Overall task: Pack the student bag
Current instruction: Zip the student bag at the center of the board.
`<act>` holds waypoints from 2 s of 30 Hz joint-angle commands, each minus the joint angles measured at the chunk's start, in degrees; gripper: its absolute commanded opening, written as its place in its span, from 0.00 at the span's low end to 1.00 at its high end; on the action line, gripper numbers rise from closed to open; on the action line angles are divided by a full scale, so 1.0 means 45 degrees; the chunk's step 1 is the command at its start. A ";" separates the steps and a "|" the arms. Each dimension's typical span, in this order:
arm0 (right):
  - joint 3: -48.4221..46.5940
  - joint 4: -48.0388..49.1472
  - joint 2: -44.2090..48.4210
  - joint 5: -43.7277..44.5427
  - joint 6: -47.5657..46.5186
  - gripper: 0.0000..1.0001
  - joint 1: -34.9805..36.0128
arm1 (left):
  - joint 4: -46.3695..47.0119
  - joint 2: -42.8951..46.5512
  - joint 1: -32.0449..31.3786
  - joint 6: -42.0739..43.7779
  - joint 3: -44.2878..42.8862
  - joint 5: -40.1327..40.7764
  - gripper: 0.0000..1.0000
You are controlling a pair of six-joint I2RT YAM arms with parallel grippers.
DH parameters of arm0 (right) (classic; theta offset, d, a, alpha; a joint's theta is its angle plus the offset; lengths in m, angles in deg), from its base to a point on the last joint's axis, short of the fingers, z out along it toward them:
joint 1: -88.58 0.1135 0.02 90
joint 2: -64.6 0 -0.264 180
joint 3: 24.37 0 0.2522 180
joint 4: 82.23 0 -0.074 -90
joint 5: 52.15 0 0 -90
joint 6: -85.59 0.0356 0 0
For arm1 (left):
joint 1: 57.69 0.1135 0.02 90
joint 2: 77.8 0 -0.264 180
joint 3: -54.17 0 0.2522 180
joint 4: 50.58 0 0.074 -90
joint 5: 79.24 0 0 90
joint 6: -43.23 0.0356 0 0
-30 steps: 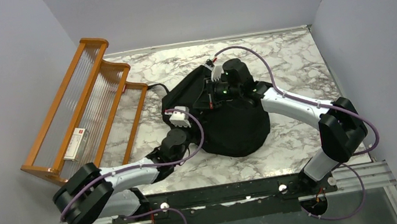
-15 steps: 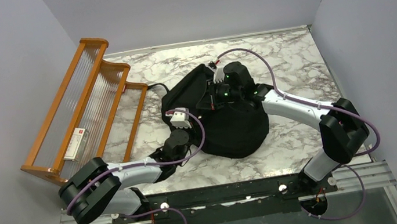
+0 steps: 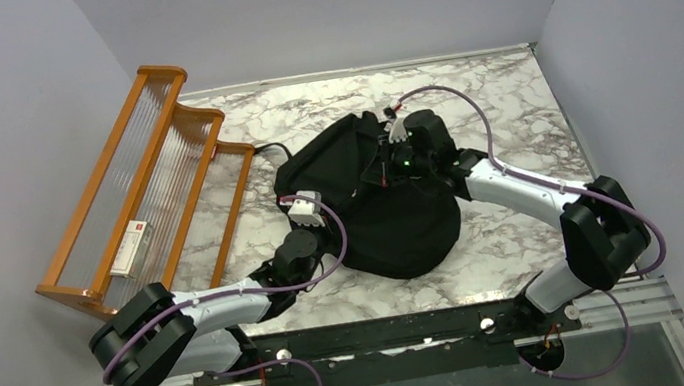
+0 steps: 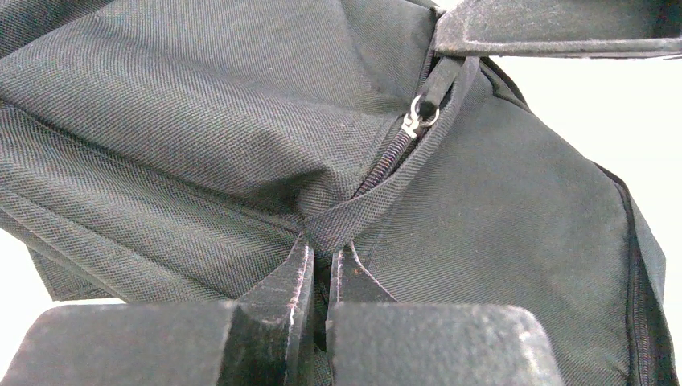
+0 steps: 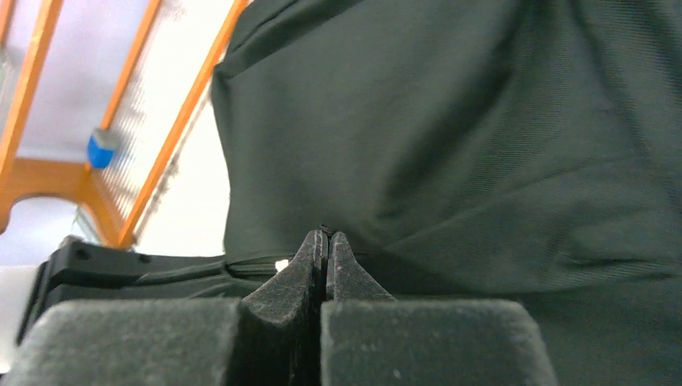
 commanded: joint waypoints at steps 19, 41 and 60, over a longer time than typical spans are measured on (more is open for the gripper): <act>-0.0720 0.1757 -0.2320 0.1636 -0.1562 0.01 -0.3973 | -0.0945 0.0683 -0.0022 0.0112 0.0148 0.0099 0.00; -0.3541 0.1798 -0.3863 0.1427 -0.2455 0.01 -0.5278 | -0.1166 -0.0713 0.0528 0.1307 -0.2340 -0.1360 0.39; -0.3286 0.0159 -0.0920 0.0755 -0.2171 0.47 -0.6121 | -0.6800 -0.1917 0.5003 0.1623 -0.8034 -0.4741 0.99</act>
